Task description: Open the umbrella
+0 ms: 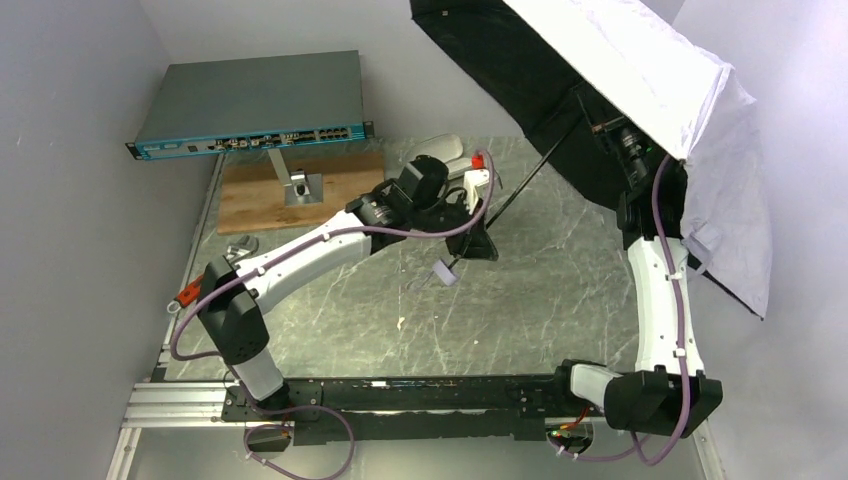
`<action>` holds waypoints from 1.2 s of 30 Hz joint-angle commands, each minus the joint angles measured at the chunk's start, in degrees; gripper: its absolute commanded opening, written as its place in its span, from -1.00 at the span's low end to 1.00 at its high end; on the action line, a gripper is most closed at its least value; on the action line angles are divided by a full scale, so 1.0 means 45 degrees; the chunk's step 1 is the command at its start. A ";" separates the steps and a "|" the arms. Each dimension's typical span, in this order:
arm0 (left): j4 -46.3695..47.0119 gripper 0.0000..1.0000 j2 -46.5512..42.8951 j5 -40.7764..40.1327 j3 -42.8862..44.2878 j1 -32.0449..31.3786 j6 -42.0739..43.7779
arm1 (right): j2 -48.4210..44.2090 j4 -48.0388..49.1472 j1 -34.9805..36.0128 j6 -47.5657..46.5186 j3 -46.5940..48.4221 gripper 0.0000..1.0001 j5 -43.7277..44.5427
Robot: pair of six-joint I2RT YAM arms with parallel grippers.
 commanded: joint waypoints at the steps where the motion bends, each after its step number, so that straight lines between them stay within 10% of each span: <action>1: -0.1182 -1.00 -0.1457 0.1338 -0.0725 -0.0408 0.1470 | 0.0562 0.1940 -0.0614 0.0146 0.1467 -0.93 0.1431; 20: 0.3597 -1.00 -0.0050 0.3173 0.0998 0.1641 -0.4035 | 0.0417 0.2738 -0.0533 -0.1744 -0.1946 0.60 -0.2900; 28: 0.4261 -1.00 -0.0082 0.2565 0.0826 0.1695 -0.4543 | -0.0290 0.2243 -0.0187 -0.3681 -0.3443 0.70 -0.5323; 36: 0.4328 -1.00 0.0018 0.2113 0.1085 0.1704 -0.4482 | -0.0905 -0.2040 0.1676 -1.1771 -0.2534 0.39 -0.2466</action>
